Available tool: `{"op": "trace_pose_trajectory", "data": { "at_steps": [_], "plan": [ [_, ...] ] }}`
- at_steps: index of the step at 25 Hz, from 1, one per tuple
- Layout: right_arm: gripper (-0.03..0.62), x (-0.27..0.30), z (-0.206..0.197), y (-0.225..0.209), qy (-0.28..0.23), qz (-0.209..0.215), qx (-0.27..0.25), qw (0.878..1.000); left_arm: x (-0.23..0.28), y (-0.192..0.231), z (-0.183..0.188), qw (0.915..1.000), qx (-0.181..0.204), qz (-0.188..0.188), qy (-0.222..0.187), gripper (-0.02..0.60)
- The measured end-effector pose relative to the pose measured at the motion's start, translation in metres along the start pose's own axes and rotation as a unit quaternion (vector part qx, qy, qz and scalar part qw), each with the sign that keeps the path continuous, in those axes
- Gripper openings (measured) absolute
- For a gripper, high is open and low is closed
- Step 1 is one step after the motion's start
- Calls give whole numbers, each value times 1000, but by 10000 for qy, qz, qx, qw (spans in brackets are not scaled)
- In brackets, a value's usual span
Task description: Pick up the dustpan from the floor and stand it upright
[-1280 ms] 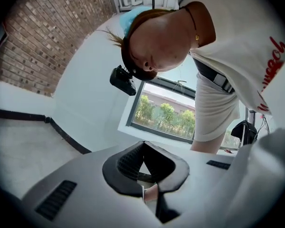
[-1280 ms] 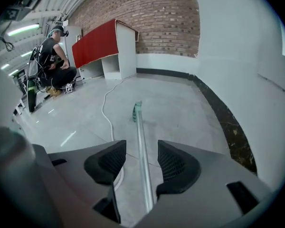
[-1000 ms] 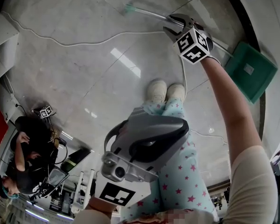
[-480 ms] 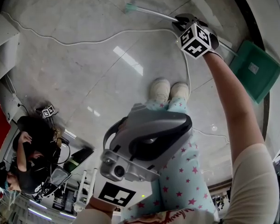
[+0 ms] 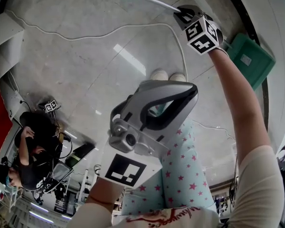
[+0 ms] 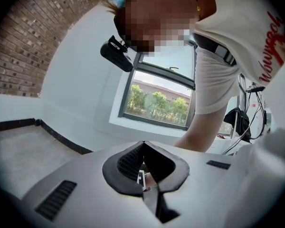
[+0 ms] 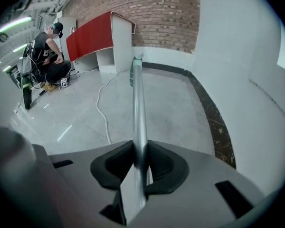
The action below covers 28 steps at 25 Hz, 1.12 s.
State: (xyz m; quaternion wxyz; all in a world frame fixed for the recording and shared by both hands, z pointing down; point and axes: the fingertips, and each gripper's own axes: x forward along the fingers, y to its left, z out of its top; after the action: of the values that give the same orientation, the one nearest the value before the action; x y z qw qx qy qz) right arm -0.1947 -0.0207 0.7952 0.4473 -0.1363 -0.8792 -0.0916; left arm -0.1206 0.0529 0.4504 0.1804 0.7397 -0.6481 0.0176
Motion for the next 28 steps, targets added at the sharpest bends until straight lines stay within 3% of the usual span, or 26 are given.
{"op": "trace_pose_trajectory", "data": {
  "at_steps": [7,12,21,28],
  "plan": [
    [94,-81,44,-32,-353,-550,325,9973,2,-21,59,9993,310,-204,-22,19],
    [91,-142,52,-42,-502,-1015,601,9918,1,-43,101,9985,465,-302,2,18],
    [86,-252,20,-58,-606,-1820,1328,9724,4,-102,160,9950,603,-801,-5,20],
    [86,-326,-21,-68,-903,-2378,1883,9486,21,-153,187,9839,935,-1522,-47,18]
  ]
}}
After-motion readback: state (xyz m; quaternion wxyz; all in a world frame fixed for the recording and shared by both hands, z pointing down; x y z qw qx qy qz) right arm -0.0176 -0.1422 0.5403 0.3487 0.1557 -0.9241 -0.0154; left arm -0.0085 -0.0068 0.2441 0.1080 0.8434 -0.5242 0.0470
